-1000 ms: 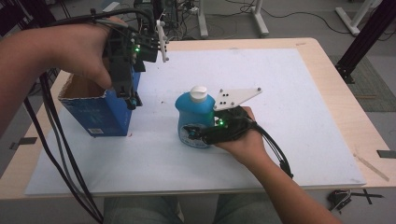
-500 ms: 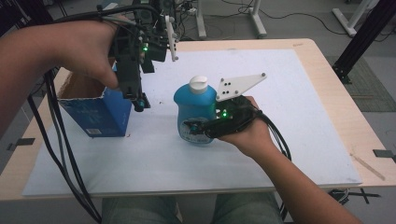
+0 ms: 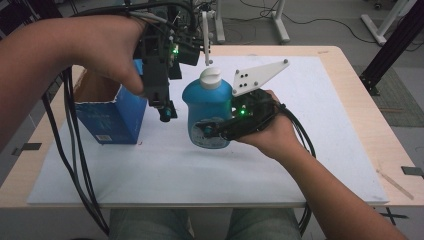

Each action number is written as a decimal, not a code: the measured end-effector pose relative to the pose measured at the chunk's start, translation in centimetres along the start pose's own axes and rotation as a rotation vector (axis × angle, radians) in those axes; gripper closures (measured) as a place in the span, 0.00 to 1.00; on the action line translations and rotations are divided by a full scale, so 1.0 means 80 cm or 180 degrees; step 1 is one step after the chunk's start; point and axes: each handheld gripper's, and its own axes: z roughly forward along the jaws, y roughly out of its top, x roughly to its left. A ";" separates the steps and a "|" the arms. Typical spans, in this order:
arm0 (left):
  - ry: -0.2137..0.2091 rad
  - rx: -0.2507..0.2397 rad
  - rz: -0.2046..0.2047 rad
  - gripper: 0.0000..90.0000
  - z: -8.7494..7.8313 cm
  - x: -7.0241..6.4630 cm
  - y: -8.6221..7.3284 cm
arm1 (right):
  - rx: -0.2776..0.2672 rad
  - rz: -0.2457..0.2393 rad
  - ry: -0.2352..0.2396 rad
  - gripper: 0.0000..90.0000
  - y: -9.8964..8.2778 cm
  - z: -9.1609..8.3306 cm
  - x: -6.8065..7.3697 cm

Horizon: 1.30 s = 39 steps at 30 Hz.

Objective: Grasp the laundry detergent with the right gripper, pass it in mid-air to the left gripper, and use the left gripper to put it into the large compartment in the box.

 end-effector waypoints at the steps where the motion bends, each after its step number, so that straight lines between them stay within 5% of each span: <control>1: -0.0005 -0.0007 0.0003 0.02 0.000 -0.002 0.002 | 0.0006 0.0004 0.0028 0.52 0.002 0.000 0.000; 21: -0.0050 0.0014 -0.0001 0.02 -0.002 -0.014 0.024 | 0.0046 0.0034 0.0342 0.52 0.021 0.029 0.005; 39: 0.0099 0.0116 -0.0216 0.09 0.003 -0.012 0.028 | -0.0025 0.0024 0.0406 0.52 0.025 0.038 0.005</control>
